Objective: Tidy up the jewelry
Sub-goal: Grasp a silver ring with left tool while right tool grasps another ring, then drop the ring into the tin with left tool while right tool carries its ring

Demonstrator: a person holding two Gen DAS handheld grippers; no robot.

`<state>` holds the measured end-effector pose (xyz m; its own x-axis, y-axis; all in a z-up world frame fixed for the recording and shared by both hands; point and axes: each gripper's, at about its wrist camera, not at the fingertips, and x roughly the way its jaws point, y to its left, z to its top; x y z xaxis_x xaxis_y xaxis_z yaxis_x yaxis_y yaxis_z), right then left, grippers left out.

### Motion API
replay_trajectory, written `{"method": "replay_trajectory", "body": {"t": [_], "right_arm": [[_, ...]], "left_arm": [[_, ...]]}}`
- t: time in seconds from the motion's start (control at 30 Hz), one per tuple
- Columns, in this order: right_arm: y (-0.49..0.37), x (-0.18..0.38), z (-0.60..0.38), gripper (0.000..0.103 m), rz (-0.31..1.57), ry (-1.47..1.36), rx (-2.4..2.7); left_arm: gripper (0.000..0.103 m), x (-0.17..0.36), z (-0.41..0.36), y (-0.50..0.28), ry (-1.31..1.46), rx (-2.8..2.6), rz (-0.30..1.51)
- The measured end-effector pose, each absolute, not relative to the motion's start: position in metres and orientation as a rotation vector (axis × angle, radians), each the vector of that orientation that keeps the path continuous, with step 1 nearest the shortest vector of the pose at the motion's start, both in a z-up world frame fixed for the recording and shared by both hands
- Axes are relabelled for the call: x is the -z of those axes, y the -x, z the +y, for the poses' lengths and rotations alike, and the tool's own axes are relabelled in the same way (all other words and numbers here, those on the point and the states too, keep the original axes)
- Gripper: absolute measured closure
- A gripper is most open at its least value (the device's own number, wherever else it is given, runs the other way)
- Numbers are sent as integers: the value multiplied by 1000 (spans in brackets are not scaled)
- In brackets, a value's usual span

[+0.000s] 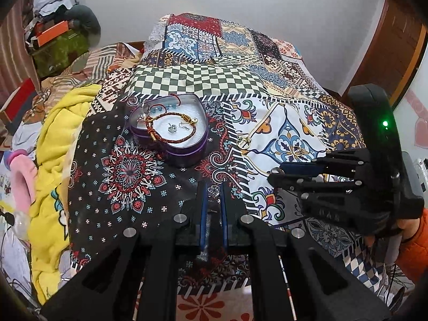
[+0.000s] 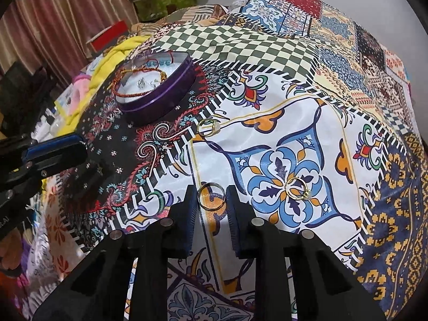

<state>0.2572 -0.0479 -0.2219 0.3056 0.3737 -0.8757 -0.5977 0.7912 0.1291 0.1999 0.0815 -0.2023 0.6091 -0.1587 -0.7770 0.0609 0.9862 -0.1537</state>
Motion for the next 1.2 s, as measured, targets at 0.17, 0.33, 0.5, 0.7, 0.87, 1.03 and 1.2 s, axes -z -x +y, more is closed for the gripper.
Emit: {"method": "replay_trajectory", "body": {"t": [0.17, 0.33, 0.5, 0.7, 0.87, 1.03, 1.2], "right_arm": [[-257, 209, -55, 83, 1055, 199, -648], [-254, 187, -61, 83, 994, 184, -644], [-249, 154, -65, 83, 901, 149, -635], [-246, 117, -60, 83, 791, 145, -639], [-247, 94, -54, 83, 721, 119, -654], [-249, 81, -43, 83, 679, 114, -672], [-255, 75, -27, 83, 659, 119, -693]], "left_arm": [[95, 193, 81, -196, 114, 122, 887], [95, 179, 80, -192, 107, 118, 855], [95, 160, 80, -188, 102, 112, 810], [95, 139, 86, -187, 98, 93, 750], [95, 121, 95, -190, 97, 71, 696], [95, 108, 103, -195, 92, 51, 653], [95, 102, 113, -205, 95, 31, 629]]}}
